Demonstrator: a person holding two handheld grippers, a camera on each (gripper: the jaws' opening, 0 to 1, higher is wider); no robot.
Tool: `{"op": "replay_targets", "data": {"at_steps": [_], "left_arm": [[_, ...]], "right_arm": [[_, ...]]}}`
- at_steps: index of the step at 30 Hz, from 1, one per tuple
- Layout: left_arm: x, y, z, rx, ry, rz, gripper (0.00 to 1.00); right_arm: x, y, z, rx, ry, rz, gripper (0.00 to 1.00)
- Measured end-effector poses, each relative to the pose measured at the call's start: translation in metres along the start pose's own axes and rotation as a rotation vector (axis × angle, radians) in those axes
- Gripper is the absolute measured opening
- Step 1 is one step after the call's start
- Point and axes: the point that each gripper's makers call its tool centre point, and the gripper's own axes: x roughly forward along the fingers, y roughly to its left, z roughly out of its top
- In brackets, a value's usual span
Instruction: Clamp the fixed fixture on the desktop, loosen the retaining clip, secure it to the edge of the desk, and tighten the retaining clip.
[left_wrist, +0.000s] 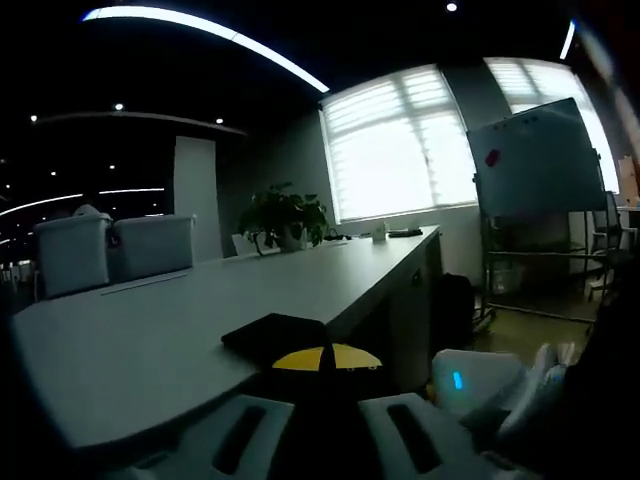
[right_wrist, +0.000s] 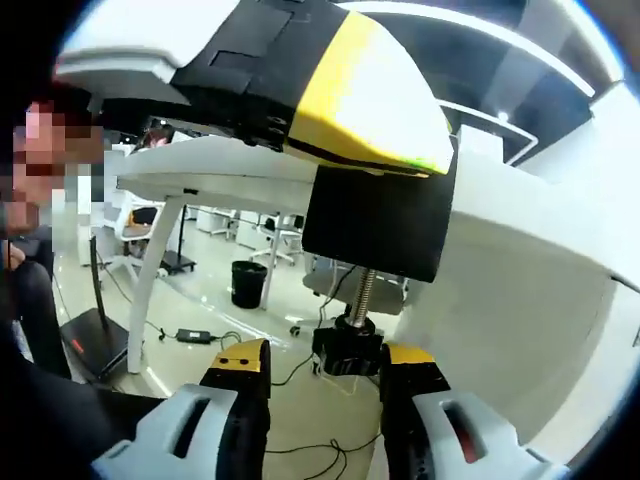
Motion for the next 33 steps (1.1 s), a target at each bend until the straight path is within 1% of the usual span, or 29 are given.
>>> {"op": "replay_targets", "data": {"at_steps": [1,3,5,6,9,11,13,16,18,20,22,24,25,27,28,29,30,31,32,33], "left_arm": [[0.0,0.0,0.0,0.0,0.0,0.0,0.01],[0.0,0.0,0.0,0.002,-0.001,-0.001,0.01],[0.0,0.0,0.0,0.0,-0.003,-0.002,0.01],[0.0,0.0,0.0,0.001,-0.003,-0.003,0.01],[0.0,0.0,0.0,0.001,-0.005,-0.004,0.01],[0.0,0.0,0.0,-0.001,-0.007,-0.003,0.01],[0.0,-0.001,0.0,0.001,-0.008,-0.001,0.01],[0.0,-0.001,0.001,0.003,-0.009,0.003,0.01],[0.0,-0.002,0.001,0.003,-0.009,0.005,0.01],[0.0,-0.002,0.001,0.004,-0.009,0.004,0.01],[0.0,-0.002,0.001,0.005,-0.007,-0.001,0.01],[0.0,-0.002,0.001,0.008,-0.005,-0.003,0.01],[0.0,-0.002,0.001,0.011,-0.003,-0.003,0.01],[0.0,-0.002,0.001,0.012,-0.003,0.001,0.01],[0.0,-0.002,0.001,0.014,-0.004,0.002,0.01],[0.0,-0.002,0.001,0.012,-0.007,0.001,0.01],[0.0,-0.002,0.001,0.008,-0.007,-0.002,0.01],[0.0,-0.002,0.001,0.006,-0.006,-0.005,0.01],[0.0,-0.002,0.001,0.007,-0.004,-0.007,0.01],[0.0,-0.002,0.001,0.01,-0.002,-0.007,0.01]], "right_arm": [[0.002,-0.002,-0.001,0.022,0.006,-0.012,0.41],[0.005,-0.005,0.001,0.035,0.005,-0.028,0.38],[0.005,-0.009,0.006,0.035,-0.02,-0.057,0.29],[0.006,-0.009,0.007,0.036,-0.02,-0.059,0.26],[0.007,-0.011,0.006,0.039,-0.014,-0.067,0.26],[0.005,-0.013,0.005,0.011,-0.004,-0.085,0.26],[0.006,-0.012,0.005,0.031,-0.009,-0.081,0.26],[0.007,-0.012,0.004,0.052,0.011,-0.086,0.26],[0.007,-0.011,0.004,0.064,0.012,-0.088,0.26],[0.007,-0.011,0.004,0.069,0.007,-0.075,0.25],[0.008,-0.008,0.004,0.042,0.001,-0.024,0.25],[0.009,-0.005,0.005,0.042,-0.012,0.058,0.25],[0.009,-0.003,0.006,0.024,-0.022,0.111,0.25],[0.009,-0.001,0.006,0.024,-0.032,0.192,0.25],[0.009,0.001,0.007,0.006,-0.04,0.233,0.25],[0.009,0.004,0.008,-0.005,-0.051,0.285,0.25],[0.008,0.007,0.008,0.016,-0.061,0.353,0.25],[0.008,0.008,0.009,-0.005,-0.076,0.413,0.25],[0.008,0.009,0.01,-0.051,-0.106,0.455,0.25],[0.007,0.01,0.01,-0.069,-0.118,0.498,0.25]]}}
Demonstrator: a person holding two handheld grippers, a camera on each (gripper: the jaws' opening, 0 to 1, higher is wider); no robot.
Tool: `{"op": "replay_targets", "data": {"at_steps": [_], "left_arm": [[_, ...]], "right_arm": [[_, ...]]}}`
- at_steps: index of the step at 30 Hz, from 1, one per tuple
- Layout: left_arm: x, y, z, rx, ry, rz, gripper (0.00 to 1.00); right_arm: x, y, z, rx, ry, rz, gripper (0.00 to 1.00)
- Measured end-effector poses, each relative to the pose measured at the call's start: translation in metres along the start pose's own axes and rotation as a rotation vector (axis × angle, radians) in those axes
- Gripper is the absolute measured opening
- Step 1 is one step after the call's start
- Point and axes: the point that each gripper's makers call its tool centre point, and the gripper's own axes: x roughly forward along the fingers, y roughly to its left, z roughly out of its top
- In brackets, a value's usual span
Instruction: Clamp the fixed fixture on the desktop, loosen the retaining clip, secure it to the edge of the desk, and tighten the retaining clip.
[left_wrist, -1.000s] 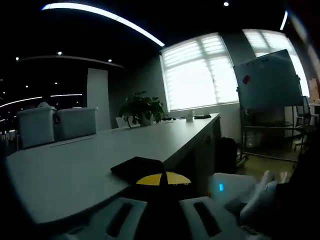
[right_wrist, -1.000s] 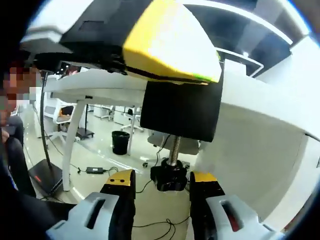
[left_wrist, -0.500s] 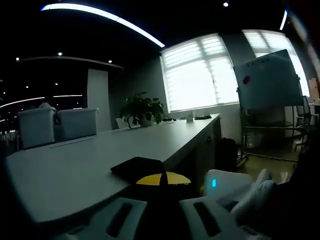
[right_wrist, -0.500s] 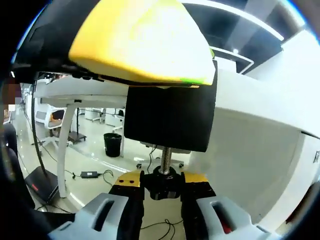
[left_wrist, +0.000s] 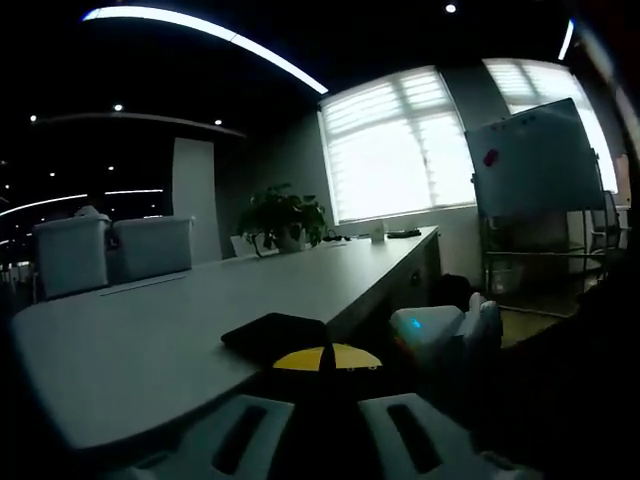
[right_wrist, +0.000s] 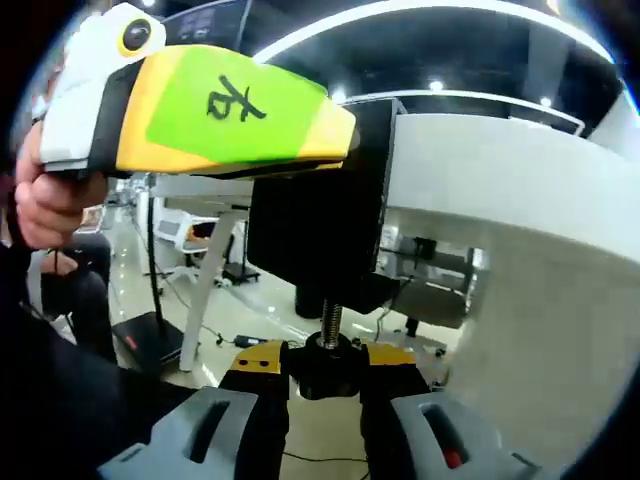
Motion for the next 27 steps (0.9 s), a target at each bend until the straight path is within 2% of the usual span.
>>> {"op": "replay_targets", "data": {"at_steps": [3,5,10,14,17,19,23,27], "left_arm": [[0.0,0.0,0.0,-0.002,0.0,-0.001,0.01],[0.0,0.0,-0.001,0.0,0.004,-0.002,0.01],[0.001,0.0,-0.001,0.0,0.014,-0.009,0.01],[0.001,0.001,-0.001,-0.006,0.011,-0.015,0.01],[0.001,0.001,-0.001,-0.007,0.01,-0.012,0.01],[0.002,0.001,-0.001,-0.016,0.008,-0.019,0.01],[0.003,0.0,-0.001,-0.025,0.012,-0.026,0.01],[0.003,0.0,-0.001,-0.012,0.017,-0.036,0.01]], "right_arm": [[0.002,0.001,0.001,-0.013,-0.018,0.082,0.25],[0.002,0.004,0.0,-0.001,-0.001,0.145,0.25],[0.002,0.009,0.001,-0.013,0.023,0.188,0.25],[0.002,0.01,0.002,-0.004,0.024,0.19,0.26],[0.0,0.011,0.001,0.046,0.047,0.147,0.26],[-0.003,0.008,-0.001,0.07,0.073,0.087,0.27],[-0.008,-0.004,-0.002,0.055,0.067,-0.033,0.27],[-0.02,-0.009,0.0,0.0,0.063,-0.211,0.33]]}}
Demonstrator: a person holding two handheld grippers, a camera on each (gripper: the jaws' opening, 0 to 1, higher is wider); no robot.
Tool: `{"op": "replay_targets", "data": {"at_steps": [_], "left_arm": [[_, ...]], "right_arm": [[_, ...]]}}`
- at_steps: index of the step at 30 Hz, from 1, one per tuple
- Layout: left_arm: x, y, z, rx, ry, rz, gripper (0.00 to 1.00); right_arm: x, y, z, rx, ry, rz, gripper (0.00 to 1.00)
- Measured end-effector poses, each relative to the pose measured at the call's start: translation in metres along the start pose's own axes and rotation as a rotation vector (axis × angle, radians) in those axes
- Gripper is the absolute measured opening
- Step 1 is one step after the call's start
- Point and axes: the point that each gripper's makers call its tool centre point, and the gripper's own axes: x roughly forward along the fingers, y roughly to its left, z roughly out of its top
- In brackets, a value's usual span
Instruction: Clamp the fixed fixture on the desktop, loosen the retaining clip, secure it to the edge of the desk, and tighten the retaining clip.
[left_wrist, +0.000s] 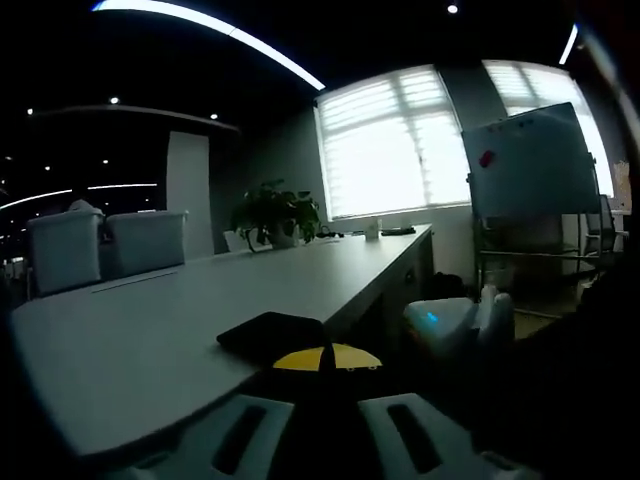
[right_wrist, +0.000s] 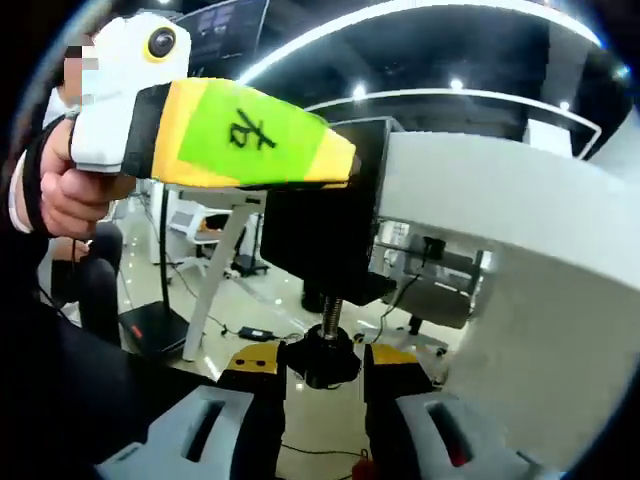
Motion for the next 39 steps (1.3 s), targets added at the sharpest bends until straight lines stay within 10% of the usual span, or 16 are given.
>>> {"op": "replay_targets", "data": {"at_steps": [13,32,39], "left_arm": [[-0.002,0.0,0.001,-0.009,-0.017,-0.014,0.01],[-0.009,0.005,0.005,-0.018,-0.05,0.0,0.01],[-0.009,0.004,0.005,-0.001,-0.046,0.003,0.01]], "right_arm": [[-0.004,-0.02,0.004,0.167,0.017,-0.412,0.46],[0.008,-0.006,-0.009,0.163,0.121,-0.421,0.26],[0.011,0.001,-0.007,0.104,0.091,-0.155,0.25]]}}
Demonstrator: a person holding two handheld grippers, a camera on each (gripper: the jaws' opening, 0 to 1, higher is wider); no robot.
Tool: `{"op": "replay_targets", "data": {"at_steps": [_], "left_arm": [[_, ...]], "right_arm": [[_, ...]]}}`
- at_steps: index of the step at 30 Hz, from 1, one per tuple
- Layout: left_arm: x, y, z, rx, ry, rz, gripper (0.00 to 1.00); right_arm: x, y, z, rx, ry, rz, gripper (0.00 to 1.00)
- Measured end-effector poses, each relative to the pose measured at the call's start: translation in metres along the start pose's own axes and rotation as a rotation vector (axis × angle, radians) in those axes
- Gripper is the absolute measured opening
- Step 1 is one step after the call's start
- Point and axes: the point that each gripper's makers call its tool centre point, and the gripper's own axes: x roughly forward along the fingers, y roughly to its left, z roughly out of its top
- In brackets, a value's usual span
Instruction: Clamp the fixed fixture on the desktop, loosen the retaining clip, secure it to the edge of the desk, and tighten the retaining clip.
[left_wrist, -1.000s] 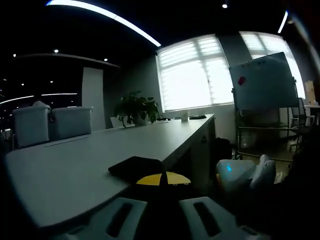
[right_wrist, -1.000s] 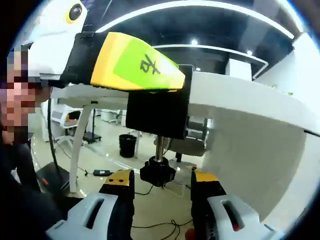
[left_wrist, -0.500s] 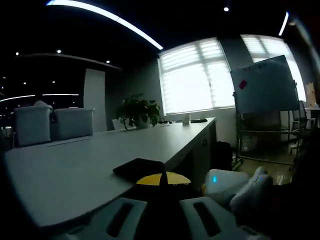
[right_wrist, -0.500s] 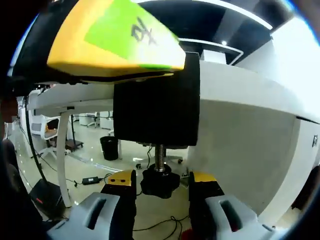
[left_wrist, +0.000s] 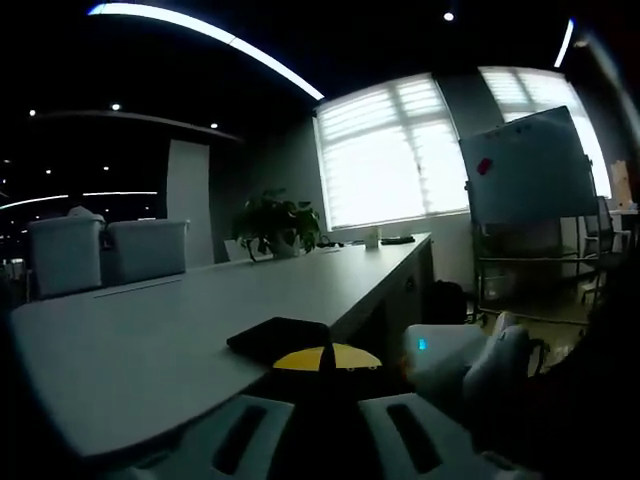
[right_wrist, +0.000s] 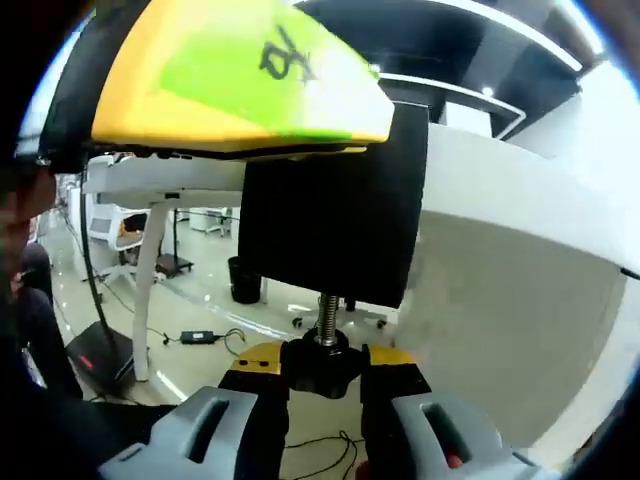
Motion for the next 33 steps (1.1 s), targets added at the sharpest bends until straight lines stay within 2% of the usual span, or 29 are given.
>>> {"op": "replay_targets", "data": {"at_steps": [1,3,4,7,8,10,13,17,24,26,33], "left_arm": [[0.0,0.0,0.0,0.002,0.0,0.003,0.01],[0.0,0.0,0.0,0.002,0.001,0.007,0.01],[0.0,0.0,0.0,0.001,0.001,0.01,0.01],[0.0,0.0,0.0,-0.003,0.006,0.016,0.01],[0.001,0.0,0.0,-0.002,0.008,0.016,0.01],[0.001,0.0,0.0,-0.005,0.009,0.012,0.01],[0.001,0.001,0.0,-0.006,0.006,-0.009,0.01],[0.002,0.0,0.0,-0.006,0.002,-0.005,0.01],[0.003,0.001,-0.001,-0.01,0.008,-0.01,0.01],[0.003,0.001,-0.001,-0.007,0.013,-0.014,0.01],[0.003,0.002,-0.001,-0.012,0.011,-0.013,0.01]], "right_arm": [[0.0,0.002,0.001,-0.02,-0.003,0.041,0.25],[0.0,0.006,0.001,0.015,-0.012,0.145,0.25],[0.001,0.007,0.001,-0.014,-0.018,0.181,0.25],[0.001,0.012,0.002,-0.014,-0.028,0.289,0.25],[0.0,0.013,0.003,-0.046,-0.036,0.319,0.25],[-0.002,0.018,0.003,-0.027,-0.05,0.408,0.25],[-0.003,0.018,0.005,-0.06,-0.066,0.465,0.25],[-0.004,0.018,0.005,-0.046,-0.09,0.51,0.25],[-0.003,0.023,0.006,-0.064,-0.102,0.576,0.25],[-0.005,0.025,0.005,-0.092,-0.11,0.593,0.25],[-0.002,0.022,0.004,-0.105,-0.089,0.57,0.26]]}}
